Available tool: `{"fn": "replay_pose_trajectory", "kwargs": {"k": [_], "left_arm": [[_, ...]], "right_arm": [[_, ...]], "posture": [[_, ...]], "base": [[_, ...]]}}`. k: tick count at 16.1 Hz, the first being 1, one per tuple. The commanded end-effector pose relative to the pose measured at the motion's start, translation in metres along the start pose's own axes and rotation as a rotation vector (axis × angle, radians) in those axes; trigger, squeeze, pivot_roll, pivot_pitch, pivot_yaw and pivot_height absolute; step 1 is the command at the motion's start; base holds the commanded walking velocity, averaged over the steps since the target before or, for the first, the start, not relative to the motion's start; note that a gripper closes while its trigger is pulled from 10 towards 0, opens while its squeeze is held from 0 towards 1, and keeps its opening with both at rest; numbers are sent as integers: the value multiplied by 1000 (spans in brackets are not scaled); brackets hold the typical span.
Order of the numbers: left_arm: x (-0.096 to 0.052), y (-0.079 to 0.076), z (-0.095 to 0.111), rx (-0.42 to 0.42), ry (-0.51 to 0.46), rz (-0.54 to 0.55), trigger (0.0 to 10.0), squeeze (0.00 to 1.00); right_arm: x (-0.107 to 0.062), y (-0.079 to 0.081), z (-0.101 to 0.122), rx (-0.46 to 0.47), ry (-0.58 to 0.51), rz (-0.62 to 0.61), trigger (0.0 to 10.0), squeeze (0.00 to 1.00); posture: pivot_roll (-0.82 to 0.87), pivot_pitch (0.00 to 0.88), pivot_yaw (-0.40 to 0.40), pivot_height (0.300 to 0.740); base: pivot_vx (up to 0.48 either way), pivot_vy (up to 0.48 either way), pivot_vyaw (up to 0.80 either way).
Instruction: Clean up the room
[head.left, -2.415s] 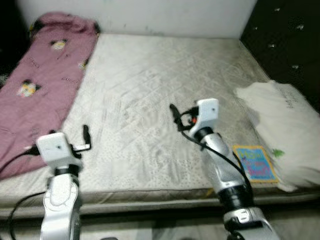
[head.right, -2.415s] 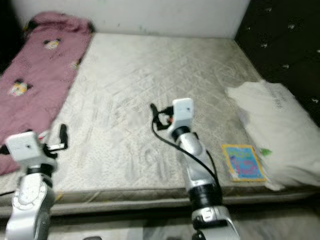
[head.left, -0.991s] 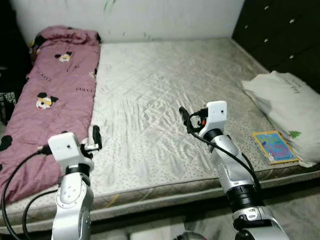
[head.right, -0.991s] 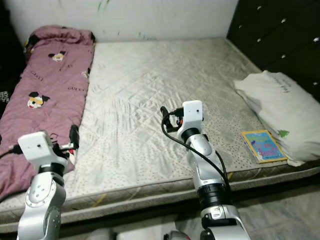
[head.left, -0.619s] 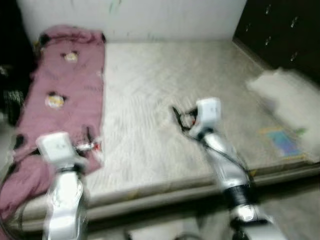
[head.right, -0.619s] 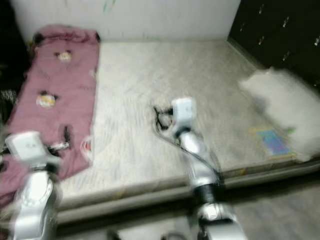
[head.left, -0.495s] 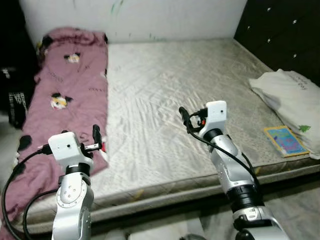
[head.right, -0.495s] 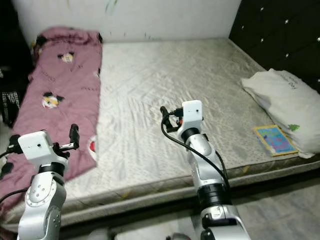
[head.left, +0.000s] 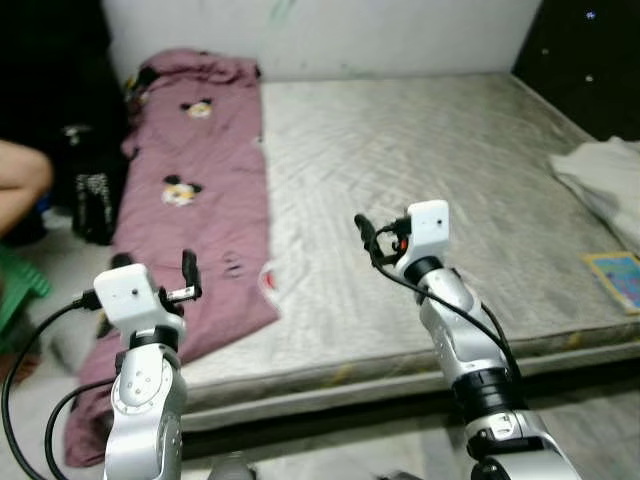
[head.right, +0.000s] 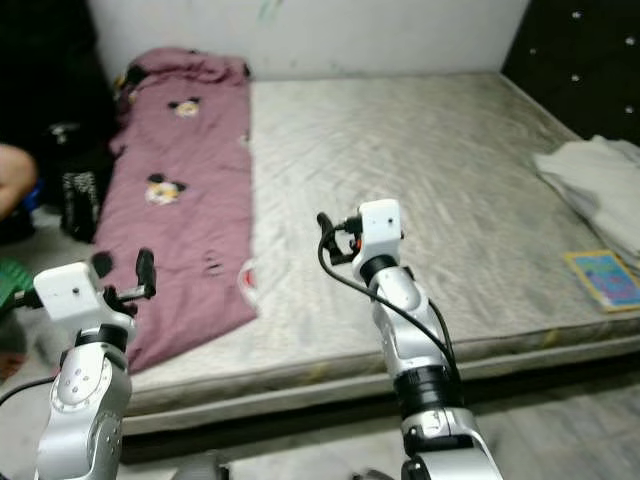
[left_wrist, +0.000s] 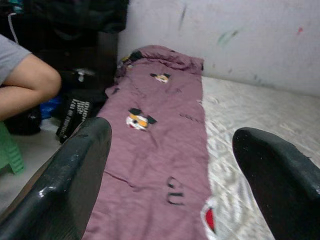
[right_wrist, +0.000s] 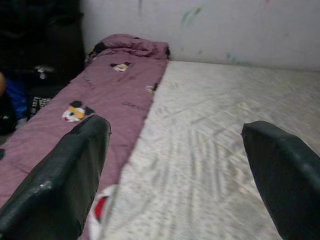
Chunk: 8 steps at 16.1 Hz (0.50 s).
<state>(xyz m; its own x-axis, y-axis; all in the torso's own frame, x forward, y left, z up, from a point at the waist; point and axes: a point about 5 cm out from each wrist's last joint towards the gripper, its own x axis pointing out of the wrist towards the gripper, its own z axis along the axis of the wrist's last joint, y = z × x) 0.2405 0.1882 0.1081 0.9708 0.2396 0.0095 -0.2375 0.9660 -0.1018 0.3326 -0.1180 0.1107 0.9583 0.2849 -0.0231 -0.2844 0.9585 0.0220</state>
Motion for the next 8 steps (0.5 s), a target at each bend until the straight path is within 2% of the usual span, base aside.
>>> {"fn": "replay_pose_trajectory", "kwargs": {"k": [1, 4, 8], "left_arm": [[-1, 6, 0, 17, 1, 18, 10000, 0], [0, 5, 1, 20, -1, 18, 10000, 0], [1, 5, 1, 30, -9, 16, 10000, 0]], "right_arm": [[4, 8, 5, 5, -16, 26, 10000, 0], [4, 8, 5, 7, -16, 25, 10000, 0], [5, 8, 5, 6, -17, 24, 10000, 0]], "posture": [[-3, 0, -41, 740], [-3, 0, -41, 740], [-3, 0, -40, 740]], "base": [[0, 446, 0], [0, 449, 0], [0, 0, 0]]}}
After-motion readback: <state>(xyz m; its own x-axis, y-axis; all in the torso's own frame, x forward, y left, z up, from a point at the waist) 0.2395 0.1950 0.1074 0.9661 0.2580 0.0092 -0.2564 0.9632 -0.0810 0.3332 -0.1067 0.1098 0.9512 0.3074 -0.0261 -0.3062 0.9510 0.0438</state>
